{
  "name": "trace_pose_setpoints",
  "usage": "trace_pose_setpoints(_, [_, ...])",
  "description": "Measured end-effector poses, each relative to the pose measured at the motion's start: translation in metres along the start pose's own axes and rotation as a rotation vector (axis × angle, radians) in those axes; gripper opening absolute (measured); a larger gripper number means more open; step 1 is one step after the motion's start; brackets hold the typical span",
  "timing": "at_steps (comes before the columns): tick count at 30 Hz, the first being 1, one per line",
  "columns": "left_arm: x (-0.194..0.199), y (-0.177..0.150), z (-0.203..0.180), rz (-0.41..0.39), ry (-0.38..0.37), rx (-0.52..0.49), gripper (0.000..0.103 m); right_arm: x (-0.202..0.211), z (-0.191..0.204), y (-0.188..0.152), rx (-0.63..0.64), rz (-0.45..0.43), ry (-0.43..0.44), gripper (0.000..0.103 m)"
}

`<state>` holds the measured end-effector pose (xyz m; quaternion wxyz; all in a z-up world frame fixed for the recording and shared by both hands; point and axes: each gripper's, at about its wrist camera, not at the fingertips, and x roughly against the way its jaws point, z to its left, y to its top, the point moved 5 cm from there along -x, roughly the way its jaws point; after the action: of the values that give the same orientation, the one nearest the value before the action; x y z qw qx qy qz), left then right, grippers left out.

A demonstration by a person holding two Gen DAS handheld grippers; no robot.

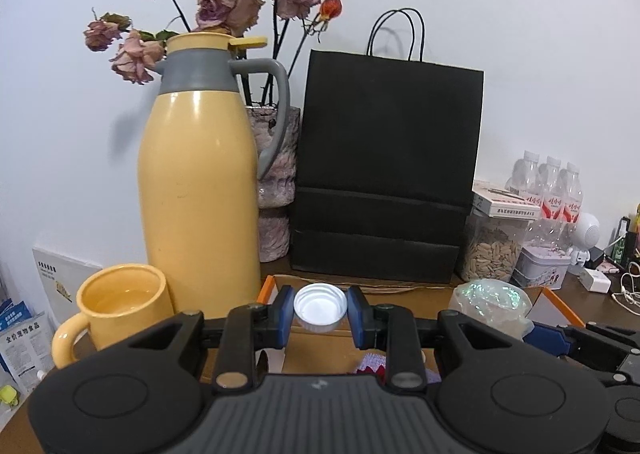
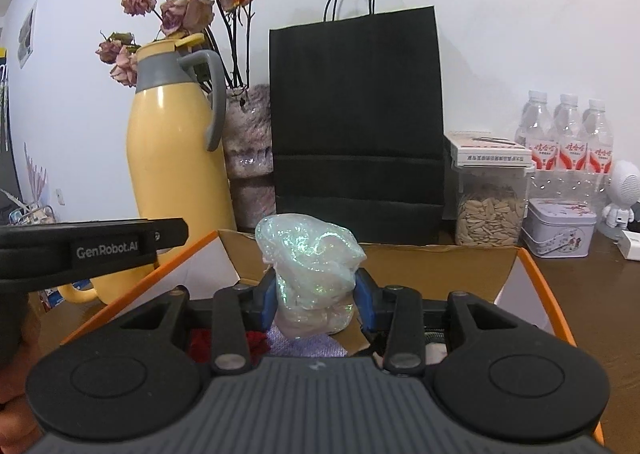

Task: Organize objects
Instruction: 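Open both tools in the box and withdraw them over the table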

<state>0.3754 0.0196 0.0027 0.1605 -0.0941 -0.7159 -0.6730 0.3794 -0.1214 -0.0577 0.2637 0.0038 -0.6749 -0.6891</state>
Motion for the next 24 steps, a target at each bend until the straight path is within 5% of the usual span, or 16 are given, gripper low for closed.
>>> trace_pose_setpoints(4, [-0.004, 0.000, -0.001, 0.000, 0.003, -0.014, 0.030, -0.005, -0.004, 0.001, -0.002, 0.019, -0.031, 0.057])
trace_pose_setpoints(8, [-0.003, 0.000, 0.000, -0.015, 0.001, -0.007, 0.085, -0.003, -0.008, 0.002, -0.008, 0.016, -0.065, 0.099])
trace_pose_setpoints(9, [-0.002, 0.000, 0.000, -0.024, 0.005, -0.007, 0.097, -0.002, -0.009, 0.003, -0.008, 0.012, -0.071, 0.103])
trace_pose_setpoints(24, [0.006, -0.002, 0.001, -0.035, 0.016, 0.001, 0.103, 0.004, -0.007, -0.002, 0.003, 0.029, -0.076, 0.103])
